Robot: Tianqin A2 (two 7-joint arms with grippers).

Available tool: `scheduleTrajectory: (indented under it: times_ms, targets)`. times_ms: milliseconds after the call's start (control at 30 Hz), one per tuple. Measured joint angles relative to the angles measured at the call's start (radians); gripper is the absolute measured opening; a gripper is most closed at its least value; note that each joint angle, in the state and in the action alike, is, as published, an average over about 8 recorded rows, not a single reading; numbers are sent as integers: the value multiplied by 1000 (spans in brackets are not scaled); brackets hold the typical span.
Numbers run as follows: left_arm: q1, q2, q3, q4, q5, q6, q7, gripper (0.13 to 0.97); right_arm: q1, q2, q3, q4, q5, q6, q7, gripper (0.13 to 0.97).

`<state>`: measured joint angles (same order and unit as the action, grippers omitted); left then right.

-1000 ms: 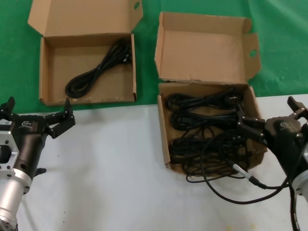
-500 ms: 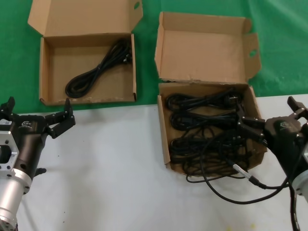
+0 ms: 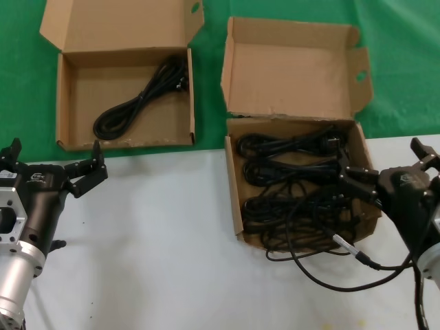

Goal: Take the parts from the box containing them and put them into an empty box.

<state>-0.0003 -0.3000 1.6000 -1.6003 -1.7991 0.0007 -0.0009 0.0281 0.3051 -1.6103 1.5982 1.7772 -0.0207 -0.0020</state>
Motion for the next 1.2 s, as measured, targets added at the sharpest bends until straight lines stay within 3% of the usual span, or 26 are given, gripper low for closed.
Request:
scheduleTrajectory:
  times_ms: [1200]
  targets:
    - [0, 0, 0, 0, 0, 0, 0, 966, 0, 0, 0, 0, 0, 0, 0, 966]
